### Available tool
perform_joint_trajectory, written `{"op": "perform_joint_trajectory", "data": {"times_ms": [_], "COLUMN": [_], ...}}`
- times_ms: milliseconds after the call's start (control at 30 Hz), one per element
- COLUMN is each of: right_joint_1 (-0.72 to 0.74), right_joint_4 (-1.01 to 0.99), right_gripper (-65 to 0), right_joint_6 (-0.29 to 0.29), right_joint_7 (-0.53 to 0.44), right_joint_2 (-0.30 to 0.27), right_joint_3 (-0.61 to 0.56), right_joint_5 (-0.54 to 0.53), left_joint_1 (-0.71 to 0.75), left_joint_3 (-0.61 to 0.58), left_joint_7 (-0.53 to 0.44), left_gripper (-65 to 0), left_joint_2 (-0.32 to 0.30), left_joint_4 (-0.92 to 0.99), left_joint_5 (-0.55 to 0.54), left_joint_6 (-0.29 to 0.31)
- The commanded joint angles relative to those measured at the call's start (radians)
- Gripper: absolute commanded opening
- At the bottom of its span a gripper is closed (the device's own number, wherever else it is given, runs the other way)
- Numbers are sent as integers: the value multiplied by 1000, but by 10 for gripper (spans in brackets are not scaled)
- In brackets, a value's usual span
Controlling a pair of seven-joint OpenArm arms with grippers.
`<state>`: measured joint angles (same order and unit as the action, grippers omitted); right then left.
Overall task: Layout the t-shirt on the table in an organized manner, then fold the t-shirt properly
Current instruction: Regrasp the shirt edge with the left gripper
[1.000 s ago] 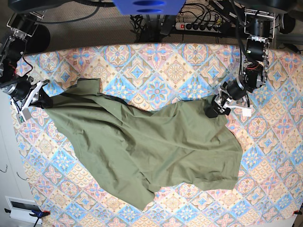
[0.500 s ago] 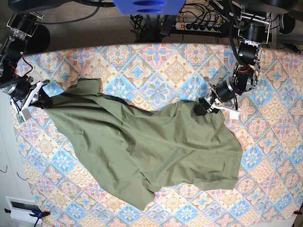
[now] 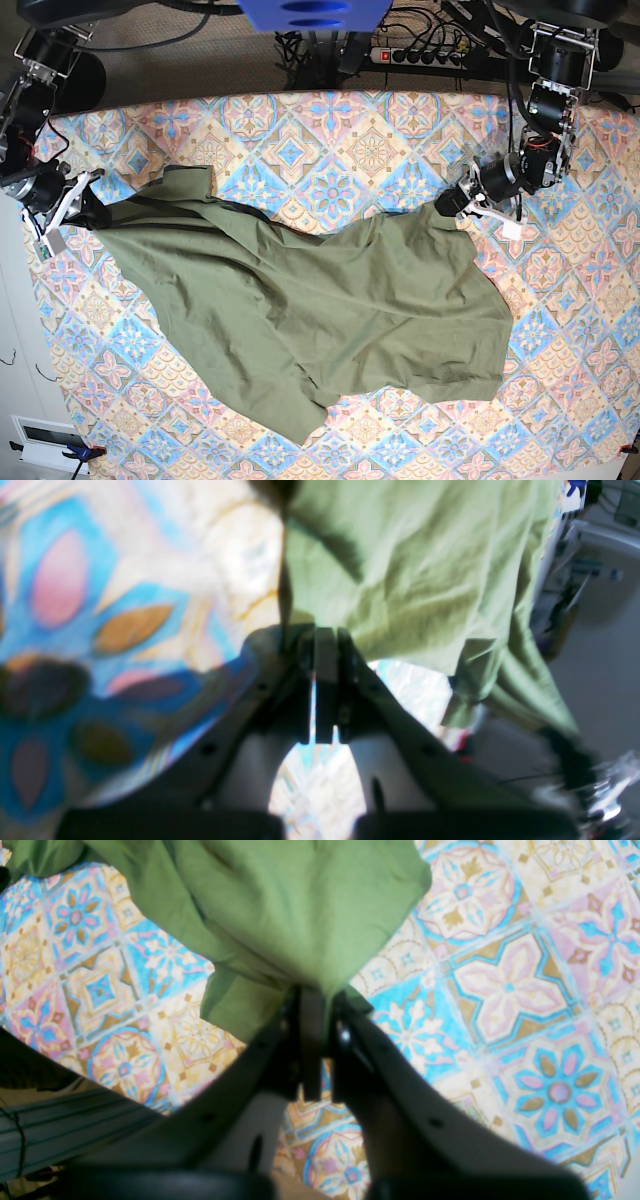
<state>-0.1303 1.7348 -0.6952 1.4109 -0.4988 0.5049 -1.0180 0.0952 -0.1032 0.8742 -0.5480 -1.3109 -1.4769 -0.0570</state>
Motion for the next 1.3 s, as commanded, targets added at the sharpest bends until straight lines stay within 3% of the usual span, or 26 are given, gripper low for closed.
{"op": "perform_joint_trajectory", "data": {"times_ms": [0,167,333,633,800,967,1100,1267], "right_joint_1": [13,13,13,13,13,13,13,14], "right_joint_4": [17,18,18,14,12,12,12,12], "right_gripper": [-645,-645,-645,-645,-645,-645,-645,-645], "right_joint_6": [-3,-3,-3,-3,-3,-3,-3,-3], "right_joint_7": [-22,-22,-22,-22,-22,-22,-22,-22], "right_joint_2": [-24,-24,-24,-24,-24,-24,-22,-22], "right_joint_3": [11,11,11,11,11,10,10,10], "right_joint_5": [-15,-15,-15,-15,-15,-15,-15,-15], "left_joint_1": [10,28,28,88,102,91,57,-18], "left_joint_3": [38,107,105,162,225,239,228,84], "left_joint_7": [13,27,27,29,29,27,27,20], "left_gripper": [-617,-486,-420,-411,-352,-350,-350,-351], "left_joint_2": [-19,9,15,27,24,-2,4,24], "left_joint_4": [-12,-11,-11,-98,-101,-74,-20,17], "left_joint_5": [-7,-7,-7,-7,-7,-7,-7,-7], "left_joint_6": [-2,-17,-17,-11,-16,-17,-19,-19]}}
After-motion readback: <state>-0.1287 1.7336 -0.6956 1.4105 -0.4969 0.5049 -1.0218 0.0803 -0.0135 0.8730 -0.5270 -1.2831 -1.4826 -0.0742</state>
